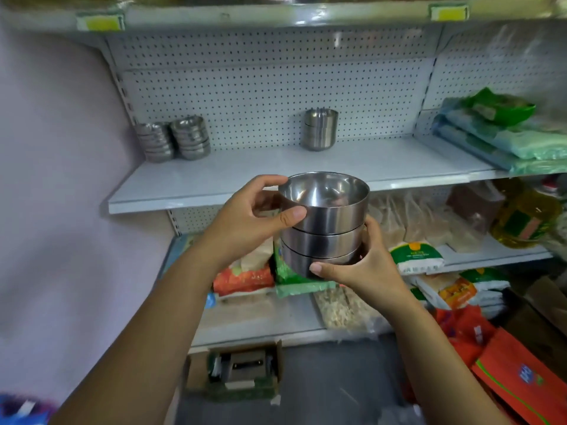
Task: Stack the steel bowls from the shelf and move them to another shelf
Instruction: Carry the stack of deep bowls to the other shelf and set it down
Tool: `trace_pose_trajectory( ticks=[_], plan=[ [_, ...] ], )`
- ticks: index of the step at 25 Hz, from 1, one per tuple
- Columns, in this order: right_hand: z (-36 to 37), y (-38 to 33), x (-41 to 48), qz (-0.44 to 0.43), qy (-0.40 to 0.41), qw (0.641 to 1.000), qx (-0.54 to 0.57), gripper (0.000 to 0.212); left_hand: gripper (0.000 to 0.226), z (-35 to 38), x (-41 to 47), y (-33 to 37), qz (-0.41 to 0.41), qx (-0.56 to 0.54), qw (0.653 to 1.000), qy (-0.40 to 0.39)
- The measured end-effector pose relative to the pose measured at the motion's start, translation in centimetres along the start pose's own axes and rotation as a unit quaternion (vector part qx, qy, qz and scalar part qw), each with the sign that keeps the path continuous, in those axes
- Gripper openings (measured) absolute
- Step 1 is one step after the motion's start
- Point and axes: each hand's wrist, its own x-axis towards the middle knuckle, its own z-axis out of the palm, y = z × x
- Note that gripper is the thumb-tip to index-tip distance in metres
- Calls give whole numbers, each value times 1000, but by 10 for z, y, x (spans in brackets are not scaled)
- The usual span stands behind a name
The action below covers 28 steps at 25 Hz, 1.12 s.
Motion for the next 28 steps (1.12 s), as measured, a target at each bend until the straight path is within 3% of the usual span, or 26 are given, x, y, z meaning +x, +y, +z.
trace_pose_trajectory(
  ticks=[6, 10, 14, 28],
  plan=[
    [6, 30, 80, 9, 86, 996, 7, 116, 60, -6, 112, -20, 35, 17, 998, -57],
    [0, 49, 137, -18, 152, 988, -5, 114, 38, 1, 180, -42, 103, 40, 993, -45],
    [-8, 71, 210, -44, 204, 978, -20, 117, 32, 8, 256, -58, 127, 91, 987, -41],
    [-148, 163, 446, -25, 186, 981, -55, 122, 15, 112, 516, -70, 189, 259, 945, -64]
  ],
)
